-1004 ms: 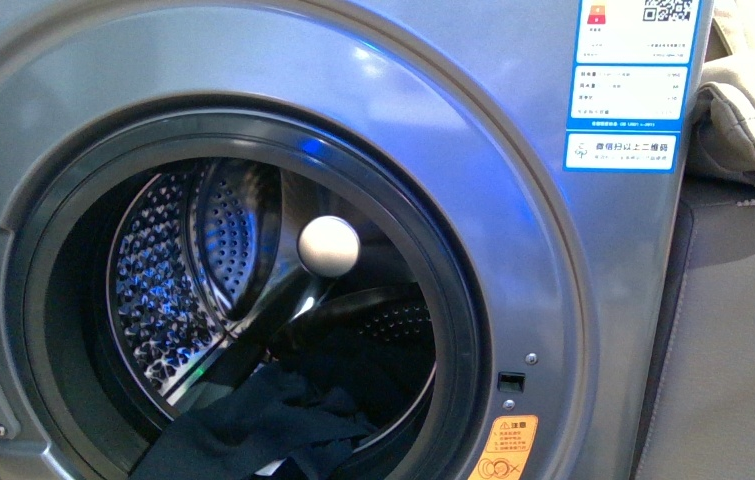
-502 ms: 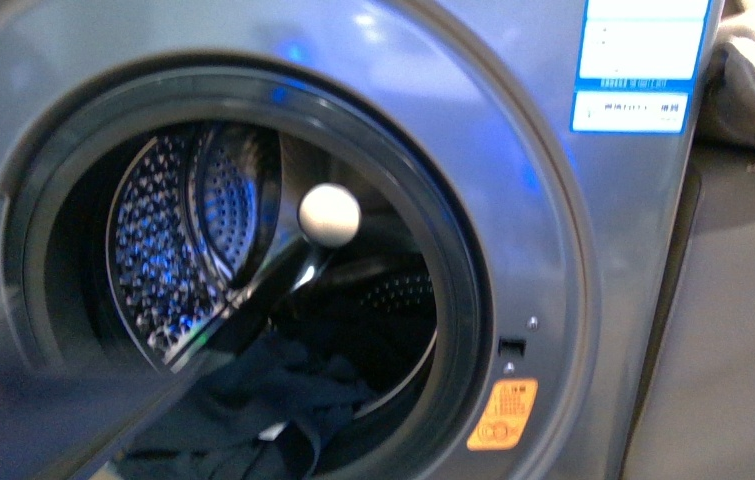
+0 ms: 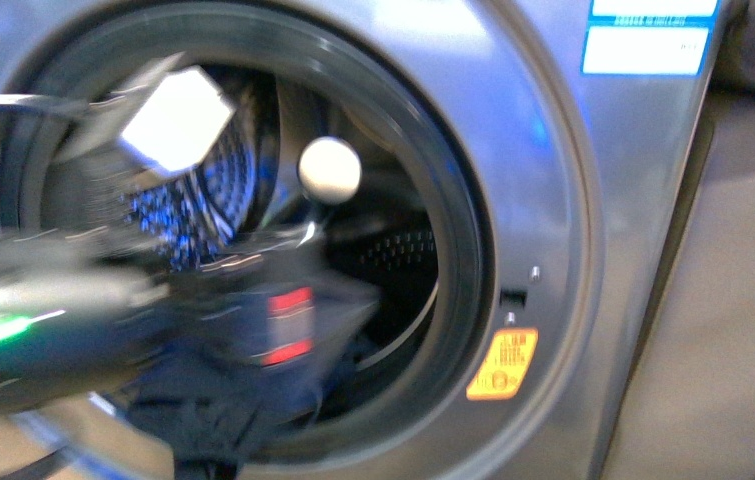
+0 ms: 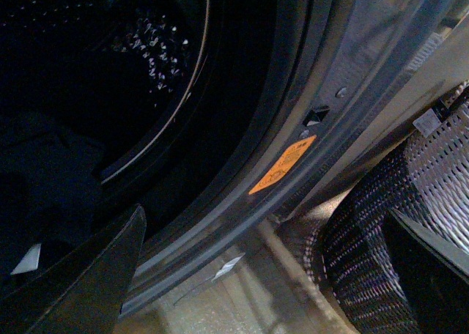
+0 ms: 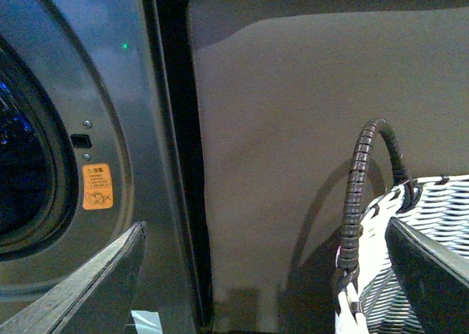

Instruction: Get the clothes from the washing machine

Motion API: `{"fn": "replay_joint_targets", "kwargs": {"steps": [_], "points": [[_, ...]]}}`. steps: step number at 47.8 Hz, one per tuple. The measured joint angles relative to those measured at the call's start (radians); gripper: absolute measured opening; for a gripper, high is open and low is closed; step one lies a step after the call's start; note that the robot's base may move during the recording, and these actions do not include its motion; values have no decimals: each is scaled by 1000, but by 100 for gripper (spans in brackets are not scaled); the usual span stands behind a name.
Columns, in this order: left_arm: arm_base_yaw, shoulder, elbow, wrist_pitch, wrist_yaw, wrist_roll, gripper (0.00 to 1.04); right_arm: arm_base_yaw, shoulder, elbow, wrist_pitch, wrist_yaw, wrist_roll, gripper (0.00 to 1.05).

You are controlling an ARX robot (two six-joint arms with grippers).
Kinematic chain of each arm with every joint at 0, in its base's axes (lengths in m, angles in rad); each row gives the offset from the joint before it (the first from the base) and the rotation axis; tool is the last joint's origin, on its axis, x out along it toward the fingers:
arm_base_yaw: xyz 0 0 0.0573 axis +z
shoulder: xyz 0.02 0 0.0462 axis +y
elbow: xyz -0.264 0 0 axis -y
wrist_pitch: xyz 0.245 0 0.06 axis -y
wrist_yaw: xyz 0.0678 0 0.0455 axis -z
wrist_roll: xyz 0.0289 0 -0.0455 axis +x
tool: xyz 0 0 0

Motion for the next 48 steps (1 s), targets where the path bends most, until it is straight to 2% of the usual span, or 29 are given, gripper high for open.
{"fn": "replay_joint_targets", "kwargs": {"steps": [27,48], "points": [[112,314,223,-11,-76,53,98,0,0,0,0,0,0,97],[191,524,442,-95,-126,127,98,0,0,0,0,0,0,97]]}}
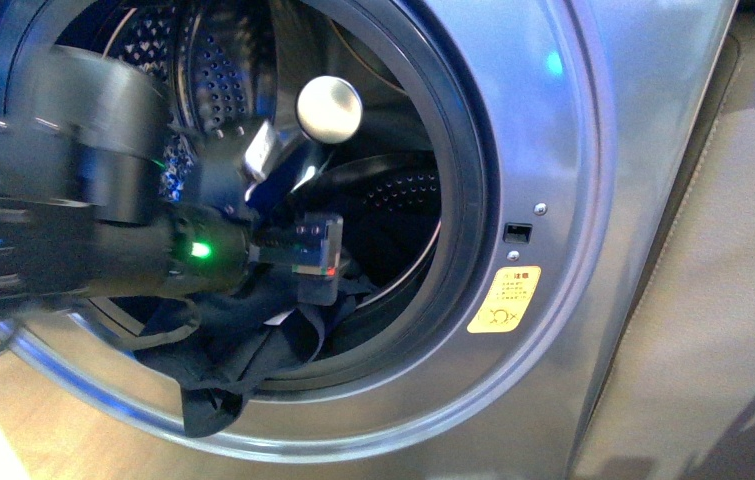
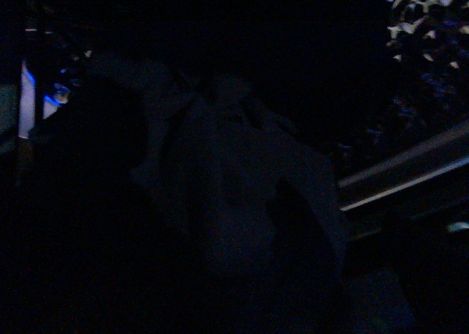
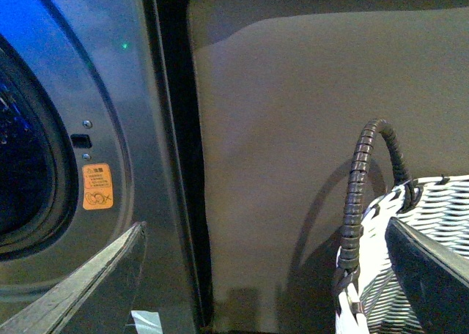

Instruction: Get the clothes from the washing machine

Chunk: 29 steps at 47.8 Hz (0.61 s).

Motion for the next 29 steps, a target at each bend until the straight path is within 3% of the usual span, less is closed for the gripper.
{"fn": "replay_joint_targets", "kwargs": {"steps": [13,29], "points": [[17,75,99,-77,-72,79,98,0,0,0,0,0,0,97],[-16,132,132,-155,-11,48,98,0,0,0,0,0,0,97]]}}
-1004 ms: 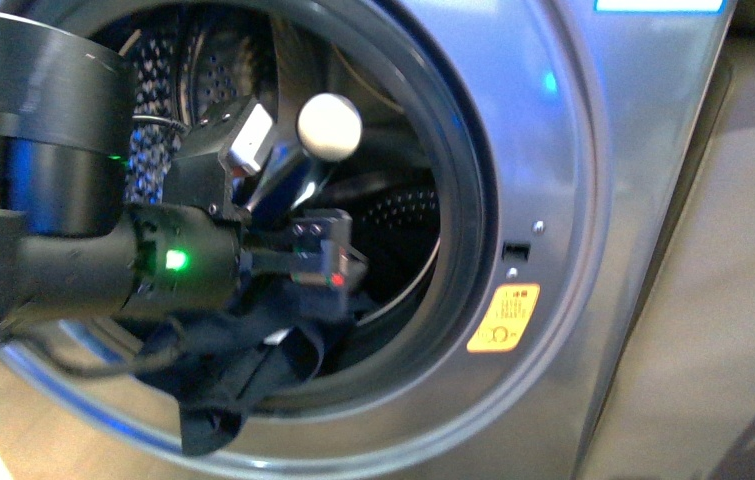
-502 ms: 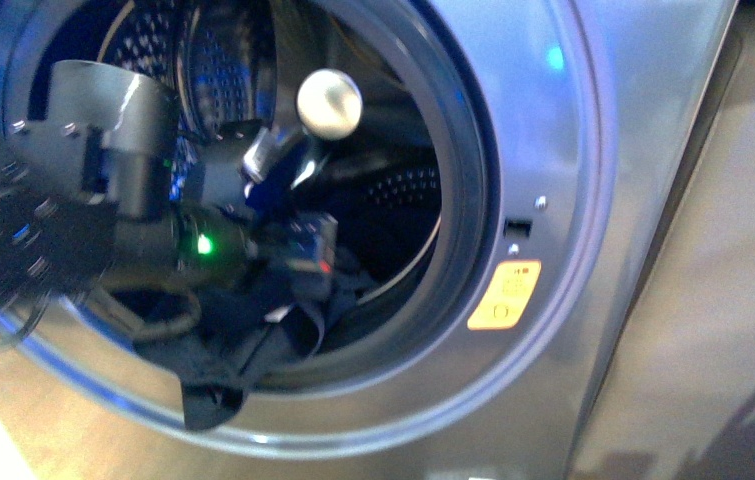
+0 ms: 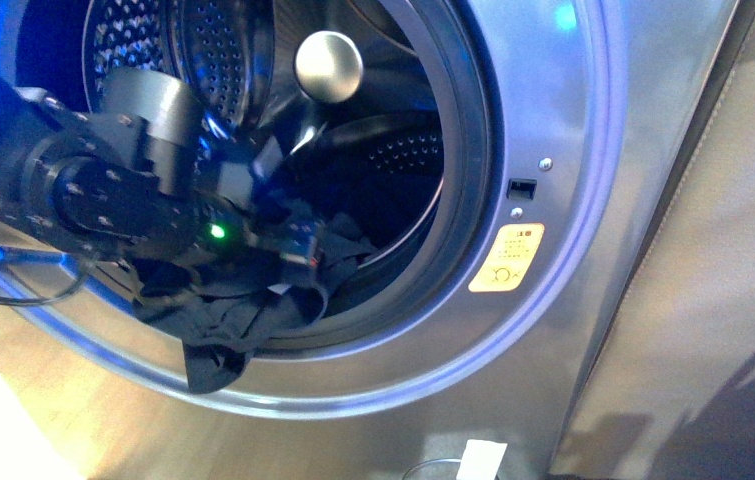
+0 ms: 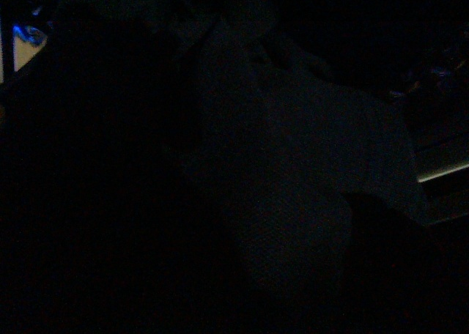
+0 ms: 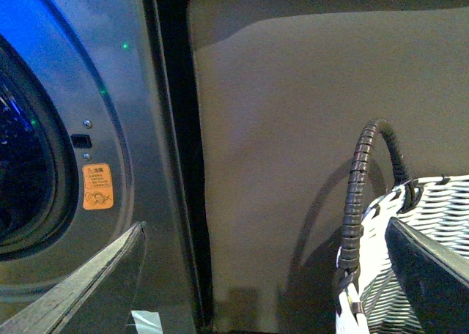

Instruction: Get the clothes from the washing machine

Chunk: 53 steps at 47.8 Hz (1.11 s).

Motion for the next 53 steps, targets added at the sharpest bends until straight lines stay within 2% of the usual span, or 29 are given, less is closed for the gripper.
{"fn": "replay_joint_targets", "kwargs": {"steps": [14,21,34,38,46,50,53], "points": [[-27,-1,25,-55,62,-100,98,0,0,0,0,0,0,97],[-39,1,56,-101,26,-96,98,0,0,0,0,0,0,97],[-45,68,144,-194,-116,20,98,0,0,0,0,0,0,97],[-40,76,159,-210,-119,40,98,0,0,0,0,0,0,97],[-33,77,158,-211,-129,78,69,0,0,0,0,0,0,97],[-29,77,153,-204,-128,82,58,0,0,0,0,0,0,97],[-24,74,139,-185,-116,82,44,0,0,0,0,0,0,97]]}}
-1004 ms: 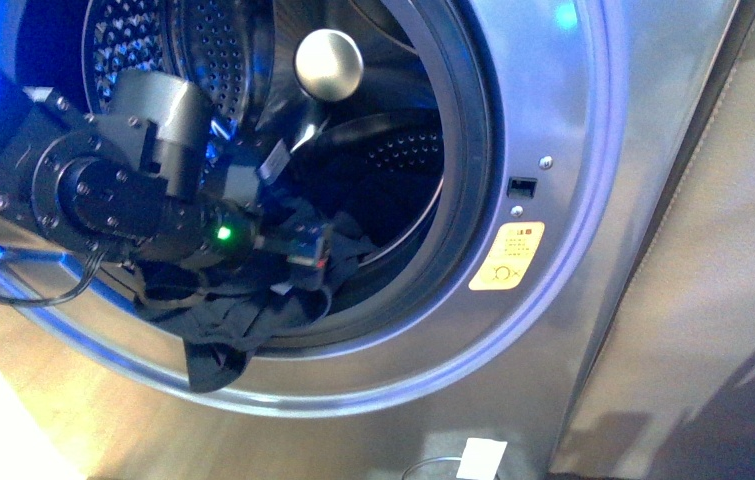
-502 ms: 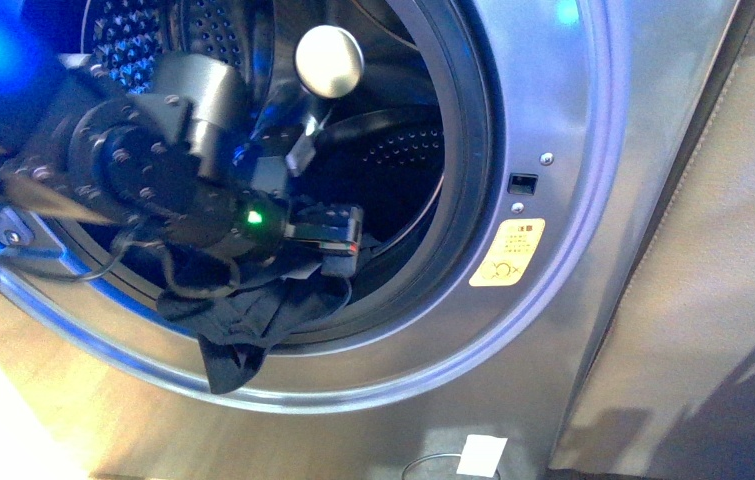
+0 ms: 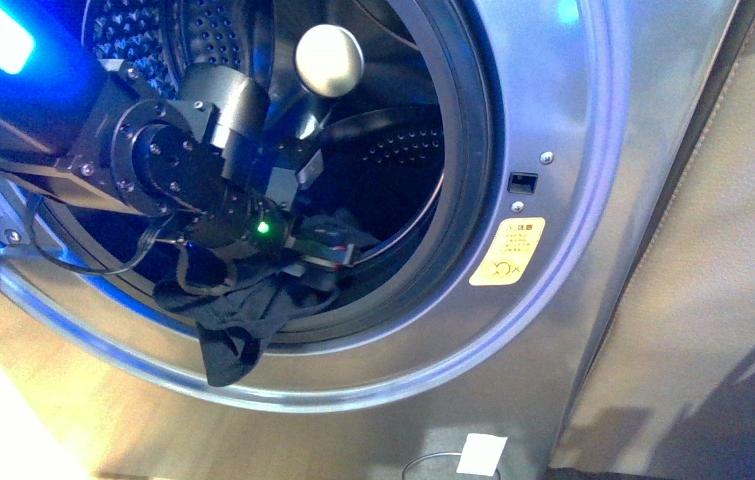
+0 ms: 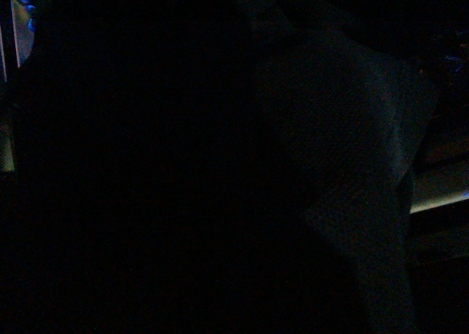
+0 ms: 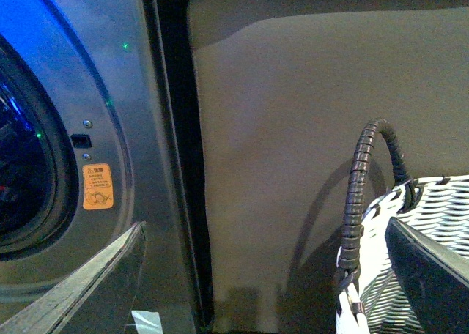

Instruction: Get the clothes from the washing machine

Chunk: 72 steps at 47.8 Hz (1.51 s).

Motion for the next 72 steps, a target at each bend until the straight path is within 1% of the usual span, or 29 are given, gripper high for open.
{"fn": "replay_joint_targets", "kwargs": {"steps": [7,10,13,21,28,32,39,45,53,61,72], "points": [[4,-50,-82,61,43,-6,17,0,0,0,0,0,0,97],[4,-71,-113,81,60,-6,13,0,0,0,0,0,0,97],[4,-102,-151,91,69,-6,12,0,0,0,0,0,0,97],[5,-249,-286,123,118,-3,11,0,0,0,0,0,0,97],[5,-430,-422,145,169,2,11,0,0,0,0,0,0,97],[4,-536,-497,154,183,17,11,0,0,0,0,0,0,97],[4,-656,-560,160,204,42,11,0,0,0,0,0,0,97],[5,-750,-569,153,227,48,11,0,0,0,0,0,0,97],[6,-890,-555,103,272,44,11,0,0,0,0,0,0,97],[-1,-963,-485,41,296,39,11,0,0,0,0,0,0,97],[-37,-1033,-362,-37,307,29,11,0,0,0,0,0,0,97]]}}
